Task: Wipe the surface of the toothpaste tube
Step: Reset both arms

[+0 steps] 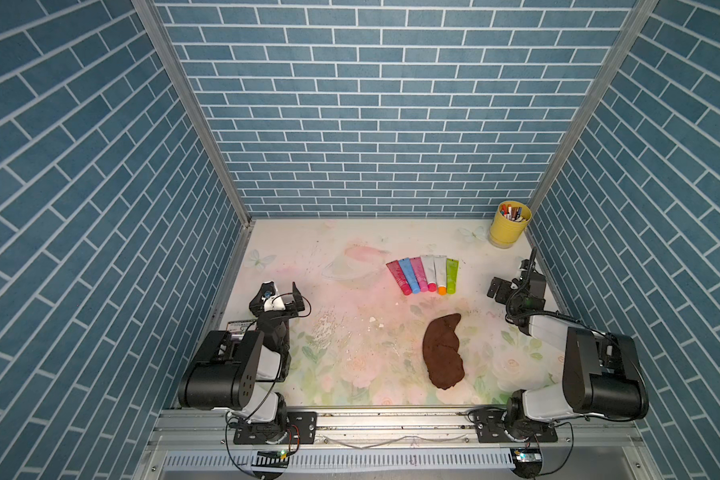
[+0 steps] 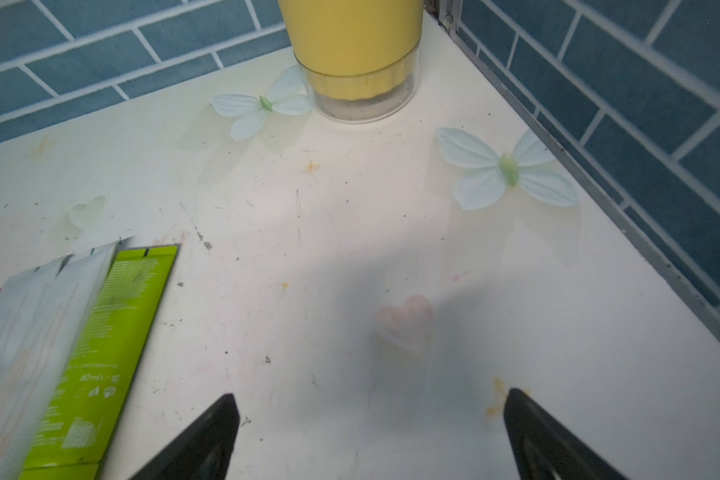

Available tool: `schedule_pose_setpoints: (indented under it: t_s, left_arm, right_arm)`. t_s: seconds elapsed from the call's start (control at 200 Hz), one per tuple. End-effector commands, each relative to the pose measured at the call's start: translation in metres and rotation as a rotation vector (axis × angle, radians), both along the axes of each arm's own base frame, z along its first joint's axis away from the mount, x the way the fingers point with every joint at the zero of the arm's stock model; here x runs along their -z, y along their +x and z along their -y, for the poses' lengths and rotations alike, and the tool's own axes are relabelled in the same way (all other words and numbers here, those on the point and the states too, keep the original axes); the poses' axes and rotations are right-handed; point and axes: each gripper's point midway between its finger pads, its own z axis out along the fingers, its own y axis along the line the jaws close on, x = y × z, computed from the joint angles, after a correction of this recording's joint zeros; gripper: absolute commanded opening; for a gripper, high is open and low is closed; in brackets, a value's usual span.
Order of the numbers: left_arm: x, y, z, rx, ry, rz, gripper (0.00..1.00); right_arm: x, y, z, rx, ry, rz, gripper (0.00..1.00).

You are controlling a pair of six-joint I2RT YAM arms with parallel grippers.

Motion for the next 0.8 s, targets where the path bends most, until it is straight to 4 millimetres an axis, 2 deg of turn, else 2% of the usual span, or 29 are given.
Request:
schedule_pose_setpoints:
  t_s: [0.0,0.2,0.24,0.285,0.325,0.395,0.465,0.545,0.605,0.66,0.795]
  left_arm:
    - [-0.012,0.004,0.005,0.037,-0.003,0.043,1.0]
    - [-0.01,0.009,0.008,0.051,-0.001,0.03,1.0]
    - [-0.01,0.01,0.01,0.062,0.004,0.027,1.0]
    - [-0.01,0.01,0.011,0.073,0.007,0.029,1.0]
    - [-0.01,0.009,0.012,0.078,0.01,0.028,1.0]
    - [-0.008,0.012,0.013,0.084,0.008,0.014,1.0]
    - [0.0,0.03,0.016,0.095,0.02,-0.058,1.0]
    - [-0.003,0.027,0.029,0.16,0.049,-0.038,1.0]
    - [-0.002,0.027,0.029,0.162,0.049,-0.038,1.0]
    - [-0.002,0.027,0.029,0.163,0.048,-0.043,1.0]
    - [-0.002,0.028,0.03,0.162,0.05,-0.042,1.0]
  right_arm:
    - [-0.015,0.001,0.009,0.011,-0.061,0.071,0.99]
    - [-0.016,-0.008,0.032,0.11,-0.014,0.104,0.99]
    - [-0.021,-0.009,0.026,0.056,-0.006,0.147,0.99]
    - [-0.029,-0.007,0.004,-0.098,-0.025,0.217,0.98]
    - [-0.029,-0.005,-0.005,-0.148,-0.015,0.253,0.99]
    - [-0.02,0.0,-0.005,-0.155,0.002,0.219,0.99]
    - [-0.019,0.002,-0.009,-0.172,-0.006,0.206,0.99]
    - [-0.017,0.002,-0.013,-0.18,-0.044,0.207,0.99]
    - [-0.004,0.005,-0.02,-0.182,-0.097,0.187,0.99]
    - [-0.002,0.005,-0.023,-0.193,-0.101,0.173,0.99]
    - [-0.004,0.006,-0.015,-0.12,-0.15,0.181,0.99]
